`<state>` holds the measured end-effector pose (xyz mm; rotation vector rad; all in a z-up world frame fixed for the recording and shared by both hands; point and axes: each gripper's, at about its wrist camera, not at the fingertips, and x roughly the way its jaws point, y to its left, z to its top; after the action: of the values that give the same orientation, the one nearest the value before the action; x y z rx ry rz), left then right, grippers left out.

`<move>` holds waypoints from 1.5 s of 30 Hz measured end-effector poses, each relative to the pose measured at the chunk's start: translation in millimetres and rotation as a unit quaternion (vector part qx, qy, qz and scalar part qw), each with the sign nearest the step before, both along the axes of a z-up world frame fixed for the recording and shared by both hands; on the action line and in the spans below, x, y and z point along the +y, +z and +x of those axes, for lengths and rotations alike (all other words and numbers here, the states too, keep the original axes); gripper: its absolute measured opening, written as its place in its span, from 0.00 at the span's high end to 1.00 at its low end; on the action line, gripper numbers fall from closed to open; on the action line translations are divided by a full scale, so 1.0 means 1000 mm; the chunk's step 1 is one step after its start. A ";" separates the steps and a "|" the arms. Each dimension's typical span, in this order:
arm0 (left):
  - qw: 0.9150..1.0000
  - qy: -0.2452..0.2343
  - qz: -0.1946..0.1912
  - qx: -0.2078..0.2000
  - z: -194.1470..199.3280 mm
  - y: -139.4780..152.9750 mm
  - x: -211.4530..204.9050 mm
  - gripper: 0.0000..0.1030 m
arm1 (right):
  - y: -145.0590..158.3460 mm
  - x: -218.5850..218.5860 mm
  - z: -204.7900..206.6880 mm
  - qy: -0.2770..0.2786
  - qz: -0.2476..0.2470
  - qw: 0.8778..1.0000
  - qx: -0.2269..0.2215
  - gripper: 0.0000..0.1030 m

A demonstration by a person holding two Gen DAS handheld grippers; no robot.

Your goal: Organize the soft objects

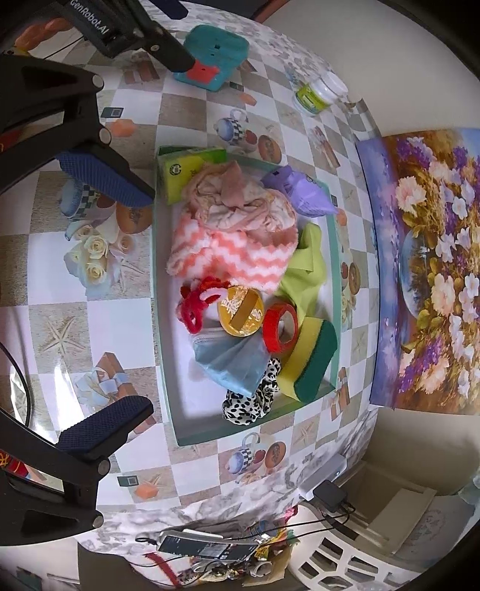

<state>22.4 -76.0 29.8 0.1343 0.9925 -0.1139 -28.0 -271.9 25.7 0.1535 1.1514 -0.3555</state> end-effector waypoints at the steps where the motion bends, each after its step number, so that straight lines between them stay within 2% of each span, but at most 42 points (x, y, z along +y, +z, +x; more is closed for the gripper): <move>1: 1.000 0.001 0.000 0.001 0.000 0.000 0.001 0.00 | 0.000 0.000 0.000 0.000 -0.001 1.000 -0.001 0.00; 8: 1.000 0.018 0.012 0.009 0.001 -0.003 0.004 0.00 | 0.001 -0.001 -0.001 -0.001 0.001 1.000 -0.003 0.00; 21: 0.999 0.019 0.020 0.029 0.006 -0.011 0.003 0.00 | -0.001 -0.003 0.002 0.006 0.000 1.000 0.002 0.00; 45: 0.999 0.028 0.028 0.038 0.009 -0.016 0.005 0.00 | -0.002 -0.008 0.002 0.000 -0.004 1.000 0.003 0.00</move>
<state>31.0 -71.1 14.0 0.1538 1.0753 -0.0413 -25.5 -279.6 23.9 0.1454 1.1553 -0.3598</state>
